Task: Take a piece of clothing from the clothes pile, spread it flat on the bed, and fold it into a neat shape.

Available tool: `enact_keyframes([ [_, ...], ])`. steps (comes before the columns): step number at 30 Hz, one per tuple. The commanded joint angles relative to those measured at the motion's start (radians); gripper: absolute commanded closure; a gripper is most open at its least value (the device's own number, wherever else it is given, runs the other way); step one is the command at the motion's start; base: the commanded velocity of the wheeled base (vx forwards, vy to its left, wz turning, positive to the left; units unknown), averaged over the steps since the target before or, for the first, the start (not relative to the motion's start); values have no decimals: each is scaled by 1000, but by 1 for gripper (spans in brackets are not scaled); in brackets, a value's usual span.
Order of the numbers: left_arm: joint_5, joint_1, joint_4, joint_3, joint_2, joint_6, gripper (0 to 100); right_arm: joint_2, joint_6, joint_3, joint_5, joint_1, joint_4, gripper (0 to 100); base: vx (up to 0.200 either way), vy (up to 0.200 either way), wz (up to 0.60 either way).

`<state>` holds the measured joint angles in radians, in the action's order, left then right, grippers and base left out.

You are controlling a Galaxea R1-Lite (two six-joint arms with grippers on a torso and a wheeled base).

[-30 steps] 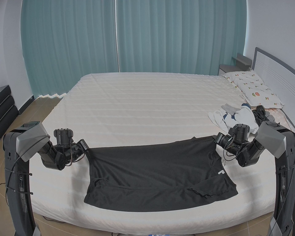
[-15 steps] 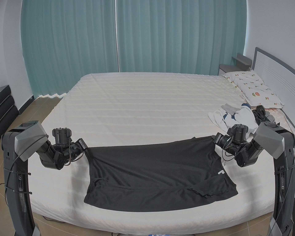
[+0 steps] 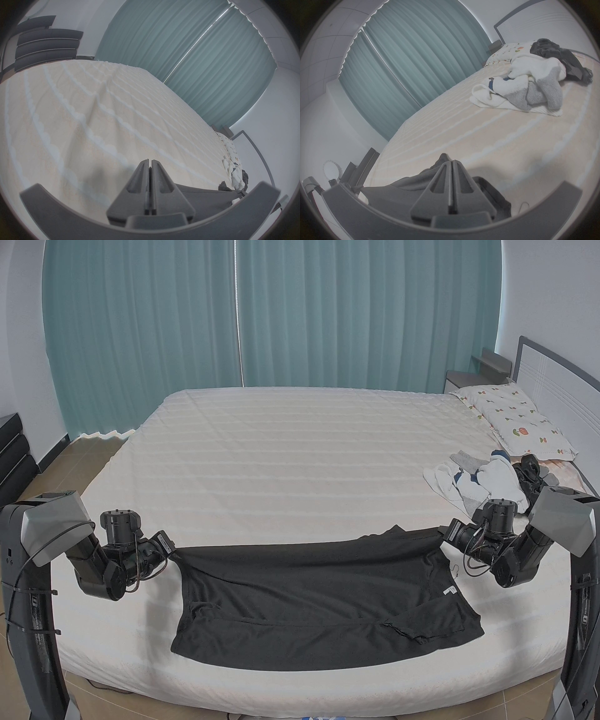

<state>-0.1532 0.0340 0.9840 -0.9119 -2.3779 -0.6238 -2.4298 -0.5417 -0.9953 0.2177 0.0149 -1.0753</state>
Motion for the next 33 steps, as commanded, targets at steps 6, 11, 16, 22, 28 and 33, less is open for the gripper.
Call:
enact_keyframes([
  [6, -11, 0, 39, 87, 35, 10, 100, 57, 11, 127, 55, -39, -26, 100, 0, 0, 0],
  [11, -14, -2, 73, 162, 39, 72, 100, 69, 14, 213, 92, -47, -60, 100, 0, 0, 0],
  [16, -14, -2, 119, 225, 42, 90, 100, 71, 43, 264, 112, -59, -69, 100, 0, 0, 0],
  [22, -29, 0, 162, 311, 39, 150, 100, 64, 115, 323, 117, -61, -71, 100, 0, 0, 0],
  [28, -37, -2, 225, 381, 14, 222, 100, 54, 181, 377, 158, -78, -75, 100, 0, 0, 0],
  [33, -37, -2, 232, 396, -15, 242, 100, 41, 252, 414, 161, -79, -75, 100, 0, 0, 0],
])
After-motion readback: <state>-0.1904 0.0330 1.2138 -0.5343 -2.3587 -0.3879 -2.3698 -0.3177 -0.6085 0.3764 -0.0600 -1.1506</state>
